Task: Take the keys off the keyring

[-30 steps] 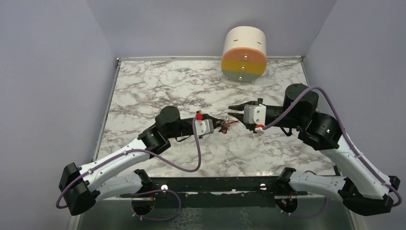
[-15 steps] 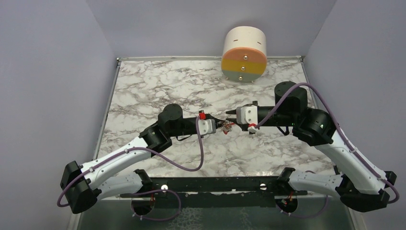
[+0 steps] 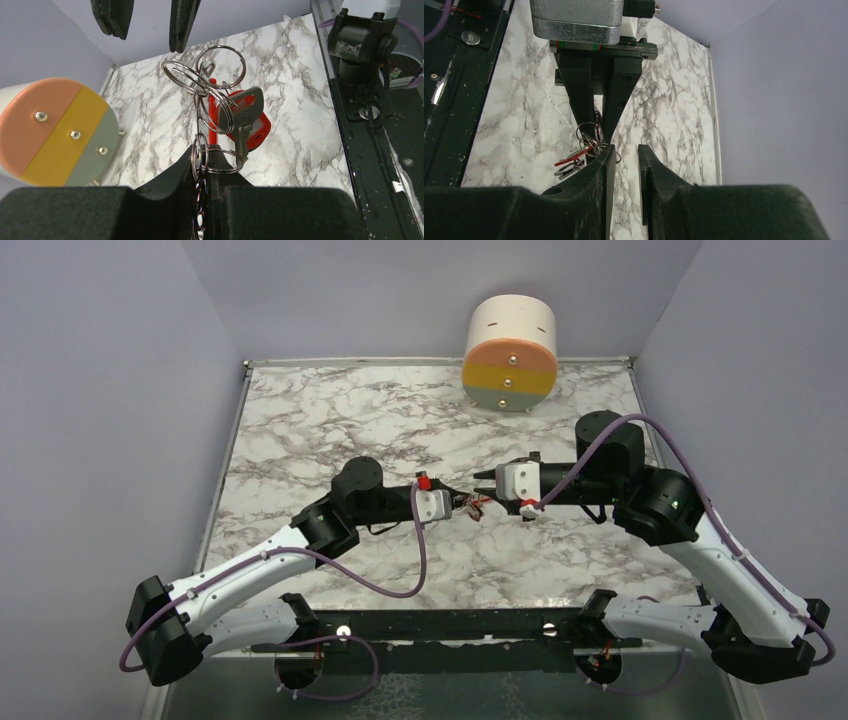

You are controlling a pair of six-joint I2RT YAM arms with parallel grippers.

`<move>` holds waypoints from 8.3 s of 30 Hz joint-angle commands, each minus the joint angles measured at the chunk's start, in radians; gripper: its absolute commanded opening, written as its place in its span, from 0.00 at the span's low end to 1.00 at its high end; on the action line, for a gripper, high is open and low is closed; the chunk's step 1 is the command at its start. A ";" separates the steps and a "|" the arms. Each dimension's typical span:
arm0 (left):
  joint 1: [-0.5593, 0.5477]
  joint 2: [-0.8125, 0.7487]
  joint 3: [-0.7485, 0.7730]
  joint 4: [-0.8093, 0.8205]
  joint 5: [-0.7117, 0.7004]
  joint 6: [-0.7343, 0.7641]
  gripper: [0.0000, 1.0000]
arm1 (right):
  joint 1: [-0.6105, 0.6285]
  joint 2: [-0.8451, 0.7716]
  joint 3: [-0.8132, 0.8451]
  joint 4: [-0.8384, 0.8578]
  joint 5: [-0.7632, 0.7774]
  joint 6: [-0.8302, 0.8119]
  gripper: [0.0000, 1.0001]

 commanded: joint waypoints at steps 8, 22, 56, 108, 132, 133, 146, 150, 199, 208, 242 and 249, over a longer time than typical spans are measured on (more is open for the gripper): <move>-0.005 -0.037 0.025 0.074 0.025 0.011 0.00 | 0.004 0.012 0.016 -0.012 0.002 0.008 0.24; -0.005 -0.032 0.023 0.093 0.033 0.006 0.00 | 0.004 0.025 0.016 -0.009 -0.017 0.008 0.25; -0.005 -0.055 -0.008 0.148 -0.054 -0.024 0.00 | 0.004 -0.018 -0.044 0.078 -0.054 0.050 0.02; -0.006 -0.024 0.059 -0.121 -0.064 0.130 0.00 | 0.004 0.013 -0.019 0.046 -0.021 0.055 0.22; -0.004 -0.021 0.100 -0.176 -0.056 0.199 0.00 | 0.004 0.102 0.017 -0.039 -0.033 0.021 0.27; -0.005 -0.019 0.100 -0.176 -0.060 0.200 0.00 | 0.004 0.108 0.021 -0.043 -0.036 0.018 0.27; -0.003 -0.029 0.083 -0.167 -0.078 0.194 0.00 | 0.004 0.091 0.007 -0.030 -0.044 0.023 0.26; -0.003 -0.024 0.087 -0.170 -0.075 0.195 0.00 | 0.004 0.094 0.006 -0.024 -0.046 0.030 0.27; -0.004 -0.005 0.073 -0.139 -0.124 0.227 0.00 | 0.005 0.088 -0.014 0.063 -0.028 0.110 0.24; -0.003 0.008 0.073 -0.142 -0.141 0.235 0.00 | 0.005 0.088 -0.014 0.063 -0.022 0.112 0.21; -0.003 -0.032 0.073 -0.125 -0.172 0.242 0.00 | 0.004 0.100 -0.055 0.068 0.041 0.123 0.19; -0.003 -0.028 0.070 -0.116 -0.172 0.238 0.00 | 0.004 0.100 -0.056 0.070 0.026 0.117 0.09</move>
